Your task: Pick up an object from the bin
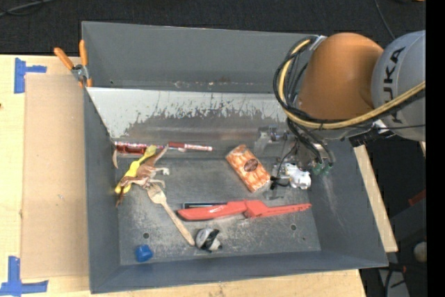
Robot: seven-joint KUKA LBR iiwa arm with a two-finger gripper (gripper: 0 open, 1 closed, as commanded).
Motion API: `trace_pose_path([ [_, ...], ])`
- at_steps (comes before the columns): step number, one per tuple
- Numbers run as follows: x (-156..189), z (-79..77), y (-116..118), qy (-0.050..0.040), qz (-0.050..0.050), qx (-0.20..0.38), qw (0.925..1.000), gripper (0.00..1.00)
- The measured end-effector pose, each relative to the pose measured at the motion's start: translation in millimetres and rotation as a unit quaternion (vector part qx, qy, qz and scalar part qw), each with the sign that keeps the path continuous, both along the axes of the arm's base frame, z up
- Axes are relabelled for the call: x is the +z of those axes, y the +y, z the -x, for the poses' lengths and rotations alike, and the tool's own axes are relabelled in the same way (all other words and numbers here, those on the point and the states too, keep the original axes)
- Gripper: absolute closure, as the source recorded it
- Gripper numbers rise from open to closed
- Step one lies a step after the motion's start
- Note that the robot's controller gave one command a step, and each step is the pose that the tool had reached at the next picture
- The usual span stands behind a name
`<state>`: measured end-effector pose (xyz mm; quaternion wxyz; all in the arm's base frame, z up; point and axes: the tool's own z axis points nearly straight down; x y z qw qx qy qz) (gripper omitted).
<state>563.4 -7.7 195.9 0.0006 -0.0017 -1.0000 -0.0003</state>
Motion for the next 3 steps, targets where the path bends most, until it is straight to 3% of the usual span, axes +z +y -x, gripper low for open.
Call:
trace_pose_path([
  [1,-66,21.2,4,-0.0011,0.0,-0.007,1.0,0.0],
  [2,-130,30.8,1,-0.0033,0.0,-0.011,0.9999,0.0],
  [3,-126,33.3,41,-0.0026,-0.001,-0.003,1.0,1.0],
])
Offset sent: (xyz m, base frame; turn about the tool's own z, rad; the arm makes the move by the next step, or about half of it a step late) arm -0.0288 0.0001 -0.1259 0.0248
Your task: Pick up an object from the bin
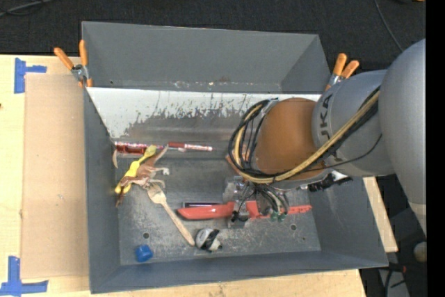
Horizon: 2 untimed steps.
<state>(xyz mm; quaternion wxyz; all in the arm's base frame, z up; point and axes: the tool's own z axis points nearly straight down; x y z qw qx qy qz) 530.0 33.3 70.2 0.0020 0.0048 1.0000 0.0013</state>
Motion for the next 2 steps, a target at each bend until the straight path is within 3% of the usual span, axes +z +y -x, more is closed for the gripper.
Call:
trace_pose_path([
  [1,0,-0.1,0,-0.0001,0.0,0.0,1.0,1.0],
  [2,61,6.6,-5,0.0047,0.001,0.009,0.9999,1.0],
])
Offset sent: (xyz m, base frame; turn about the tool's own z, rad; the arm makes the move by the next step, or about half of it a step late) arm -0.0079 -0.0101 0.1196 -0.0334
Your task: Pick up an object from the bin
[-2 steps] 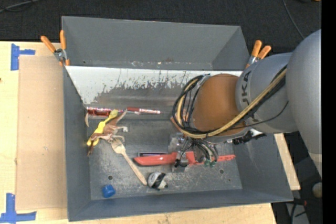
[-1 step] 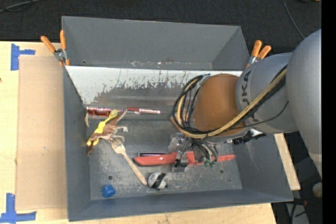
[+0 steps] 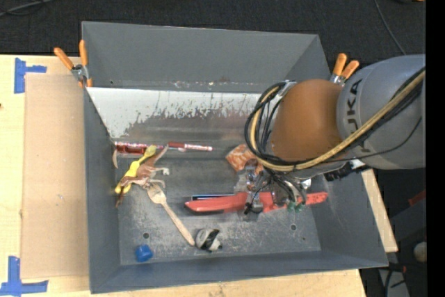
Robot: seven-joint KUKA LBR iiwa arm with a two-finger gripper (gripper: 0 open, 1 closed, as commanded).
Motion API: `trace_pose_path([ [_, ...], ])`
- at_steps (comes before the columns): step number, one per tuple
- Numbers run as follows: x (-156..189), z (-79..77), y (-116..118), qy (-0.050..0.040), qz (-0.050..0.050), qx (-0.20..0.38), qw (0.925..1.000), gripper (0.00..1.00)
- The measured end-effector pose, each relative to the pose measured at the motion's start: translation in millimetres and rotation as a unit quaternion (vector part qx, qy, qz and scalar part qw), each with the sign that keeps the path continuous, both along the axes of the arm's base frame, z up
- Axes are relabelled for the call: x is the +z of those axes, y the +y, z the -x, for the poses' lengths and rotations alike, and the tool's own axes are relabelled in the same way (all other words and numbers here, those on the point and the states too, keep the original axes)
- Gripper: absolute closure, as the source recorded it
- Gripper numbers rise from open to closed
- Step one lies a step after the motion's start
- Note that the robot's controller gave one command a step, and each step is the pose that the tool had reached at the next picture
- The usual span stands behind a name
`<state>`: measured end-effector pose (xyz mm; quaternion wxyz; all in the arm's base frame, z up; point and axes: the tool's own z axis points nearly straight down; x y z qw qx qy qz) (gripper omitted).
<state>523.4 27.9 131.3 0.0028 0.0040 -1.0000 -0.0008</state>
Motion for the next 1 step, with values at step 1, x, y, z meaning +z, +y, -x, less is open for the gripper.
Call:
trace_pose_path([
  [1,52.0,-1.1,-0.5,-0.002,0.0,0.038,0.9993,1.0],
])
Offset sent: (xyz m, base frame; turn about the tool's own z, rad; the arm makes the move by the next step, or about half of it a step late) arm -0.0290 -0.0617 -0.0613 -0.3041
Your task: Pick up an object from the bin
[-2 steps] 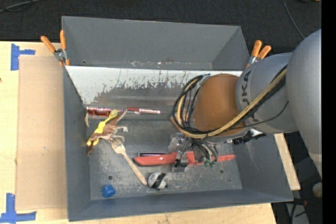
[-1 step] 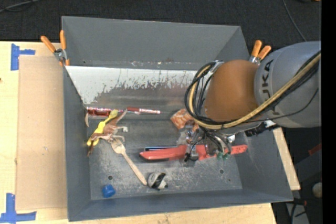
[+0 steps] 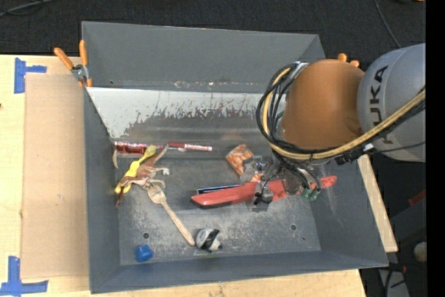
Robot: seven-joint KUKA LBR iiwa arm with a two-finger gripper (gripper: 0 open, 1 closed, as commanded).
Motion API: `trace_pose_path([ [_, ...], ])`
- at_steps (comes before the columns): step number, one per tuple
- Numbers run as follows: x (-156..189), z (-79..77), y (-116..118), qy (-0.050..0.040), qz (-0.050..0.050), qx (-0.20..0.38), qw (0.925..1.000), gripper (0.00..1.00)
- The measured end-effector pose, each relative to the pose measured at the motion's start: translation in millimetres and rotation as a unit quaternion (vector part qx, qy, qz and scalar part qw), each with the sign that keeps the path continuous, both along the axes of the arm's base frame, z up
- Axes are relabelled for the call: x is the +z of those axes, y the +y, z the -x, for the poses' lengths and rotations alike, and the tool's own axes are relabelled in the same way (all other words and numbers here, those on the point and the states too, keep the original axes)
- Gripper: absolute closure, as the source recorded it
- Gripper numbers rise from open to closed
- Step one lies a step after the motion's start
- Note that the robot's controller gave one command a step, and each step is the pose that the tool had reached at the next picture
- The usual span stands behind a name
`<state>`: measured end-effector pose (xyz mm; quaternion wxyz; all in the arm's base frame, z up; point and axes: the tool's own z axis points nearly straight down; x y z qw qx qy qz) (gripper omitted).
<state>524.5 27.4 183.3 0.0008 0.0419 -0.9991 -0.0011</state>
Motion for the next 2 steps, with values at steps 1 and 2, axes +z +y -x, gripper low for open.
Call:
trace_pose_path([
  [1,-44,11.1,-22,0.0013,0.0,0.044,0.999,1.0],
  [2,7,1.8,-14,0.0049,0.0,0.041,0.9992,1.0],
])
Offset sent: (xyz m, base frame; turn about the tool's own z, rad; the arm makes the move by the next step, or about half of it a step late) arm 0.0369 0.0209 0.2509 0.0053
